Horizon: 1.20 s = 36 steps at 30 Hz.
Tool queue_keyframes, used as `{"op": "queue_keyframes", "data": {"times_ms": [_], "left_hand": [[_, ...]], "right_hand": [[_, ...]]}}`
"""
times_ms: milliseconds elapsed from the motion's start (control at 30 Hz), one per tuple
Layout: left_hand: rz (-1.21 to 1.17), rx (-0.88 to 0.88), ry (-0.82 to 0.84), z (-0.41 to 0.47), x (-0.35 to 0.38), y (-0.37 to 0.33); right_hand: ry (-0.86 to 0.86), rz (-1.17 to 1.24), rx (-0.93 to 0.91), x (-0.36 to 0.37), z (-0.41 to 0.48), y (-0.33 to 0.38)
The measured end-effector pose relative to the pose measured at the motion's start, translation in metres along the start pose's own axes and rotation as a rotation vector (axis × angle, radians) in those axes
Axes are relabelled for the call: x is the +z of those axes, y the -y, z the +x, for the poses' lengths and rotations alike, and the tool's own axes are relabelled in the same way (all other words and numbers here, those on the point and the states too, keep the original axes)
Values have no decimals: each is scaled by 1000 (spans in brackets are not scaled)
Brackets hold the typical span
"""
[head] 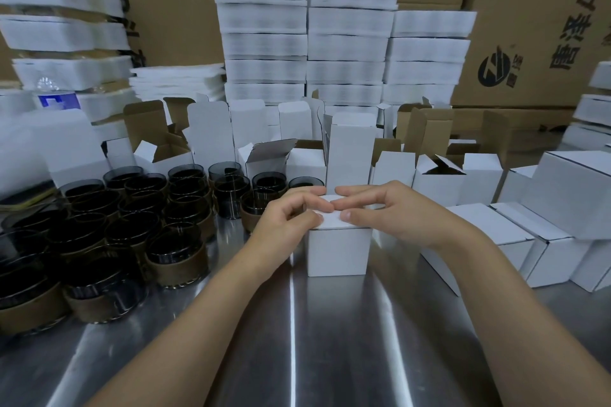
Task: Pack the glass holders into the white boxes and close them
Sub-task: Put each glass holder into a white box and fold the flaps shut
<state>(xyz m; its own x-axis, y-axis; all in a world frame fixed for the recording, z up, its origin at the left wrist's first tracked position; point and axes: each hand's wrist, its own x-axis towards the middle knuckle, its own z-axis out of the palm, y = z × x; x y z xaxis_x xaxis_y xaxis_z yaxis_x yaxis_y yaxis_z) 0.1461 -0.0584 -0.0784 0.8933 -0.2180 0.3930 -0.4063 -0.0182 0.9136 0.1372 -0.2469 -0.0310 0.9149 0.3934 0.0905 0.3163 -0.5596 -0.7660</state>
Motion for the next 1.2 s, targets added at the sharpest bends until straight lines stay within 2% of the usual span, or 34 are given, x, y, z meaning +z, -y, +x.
{"op": "queue_keyframes", "data": {"times_ms": [1000,1100,1200], "left_hand": [[28,18,-31,-4,6,-4],[19,18,-35,-4,6,-3],[8,13,-17,-4,4,-3]], "right_hand": [[73,-40,-26,-2,-1,-3],[38,-97,-32,-1,-1,-1],[-75,-231,-41,4,-1,2]]}}
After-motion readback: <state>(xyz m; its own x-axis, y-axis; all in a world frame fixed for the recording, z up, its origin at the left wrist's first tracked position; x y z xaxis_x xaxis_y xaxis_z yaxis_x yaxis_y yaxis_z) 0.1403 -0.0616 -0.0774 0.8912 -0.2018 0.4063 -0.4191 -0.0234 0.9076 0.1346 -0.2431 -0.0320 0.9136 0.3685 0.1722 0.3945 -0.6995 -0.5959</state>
